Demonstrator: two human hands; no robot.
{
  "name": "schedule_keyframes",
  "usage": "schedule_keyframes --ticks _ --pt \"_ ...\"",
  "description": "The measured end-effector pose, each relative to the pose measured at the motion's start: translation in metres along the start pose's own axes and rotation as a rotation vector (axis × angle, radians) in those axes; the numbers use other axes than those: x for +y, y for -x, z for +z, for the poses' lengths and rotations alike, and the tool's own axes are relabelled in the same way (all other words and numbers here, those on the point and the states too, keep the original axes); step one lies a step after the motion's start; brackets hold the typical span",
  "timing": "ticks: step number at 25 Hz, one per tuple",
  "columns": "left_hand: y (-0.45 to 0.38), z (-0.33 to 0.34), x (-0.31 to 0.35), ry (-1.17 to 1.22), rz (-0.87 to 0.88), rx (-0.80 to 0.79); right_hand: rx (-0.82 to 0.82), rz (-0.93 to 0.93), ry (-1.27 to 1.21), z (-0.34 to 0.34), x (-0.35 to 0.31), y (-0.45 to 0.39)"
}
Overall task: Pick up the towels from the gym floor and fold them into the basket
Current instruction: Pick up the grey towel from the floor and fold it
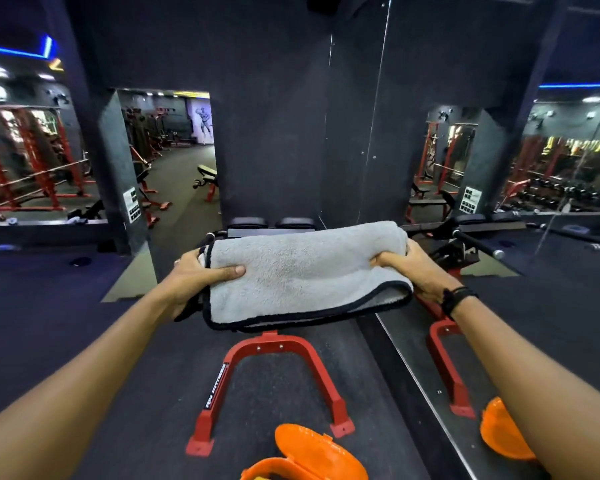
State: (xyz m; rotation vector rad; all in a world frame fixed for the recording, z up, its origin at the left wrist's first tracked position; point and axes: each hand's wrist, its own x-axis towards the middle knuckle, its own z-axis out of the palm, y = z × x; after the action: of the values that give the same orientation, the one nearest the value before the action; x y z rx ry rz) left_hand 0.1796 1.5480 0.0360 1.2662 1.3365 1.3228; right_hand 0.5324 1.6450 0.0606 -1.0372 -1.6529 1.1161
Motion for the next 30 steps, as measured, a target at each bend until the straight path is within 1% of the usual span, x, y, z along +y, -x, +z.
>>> schedule_keyframes --ticks 1,3,7,9,12,15,17,22,24,27,30 --pt "0.001 0.001 -0.004 -0.020 -0.038 -0.025 -0.010 0.011 0.019 0.000 0.000 0.000" --pt "0.002 0.005 -0.013 -0.138 -0.099 -0.043 -0.034 0.018 0.085 0.000 0.002 0.002" --pt "-0.001 0.014 -0.042 -0.363 -0.158 -0.052 -0.124 0.033 0.239 0.005 0.017 0.004" --pt "-0.003 0.016 -0.064 -0.472 -0.199 -0.054 -0.168 0.067 0.372 0.009 0.039 0.004" --pt "0.007 0.025 -0.103 -0.597 -0.289 -0.121 -0.209 0.164 0.581 0.013 0.090 0.008" --pt "0.021 0.035 -0.143 -0.629 -0.381 -0.182 -0.210 0.297 0.718 0.010 0.146 0.015" --pt "0.024 0.037 -0.172 -0.649 -0.426 -0.259 -0.207 0.400 0.763 0.008 0.180 0.021" --pt "0.003 0.025 -0.255 -0.695 -0.508 -0.418 -0.217 0.661 0.854 0.023 0.273 0.030" --pt "-0.011 0.020 -0.284 -0.670 -0.526 -0.465 -0.232 0.744 0.888 0.037 0.302 0.033" --pt "-0.047 0.007 -0.328 -0.660 -0.557 -0.547 -0.261 0.867 0.867 0.074 0.349 0.030" --pt "-0.081 -0.003 -0.371 -0.635 -0.586 -0.576 -0.261 0.971 0.746 0.112 0.387 0.018"
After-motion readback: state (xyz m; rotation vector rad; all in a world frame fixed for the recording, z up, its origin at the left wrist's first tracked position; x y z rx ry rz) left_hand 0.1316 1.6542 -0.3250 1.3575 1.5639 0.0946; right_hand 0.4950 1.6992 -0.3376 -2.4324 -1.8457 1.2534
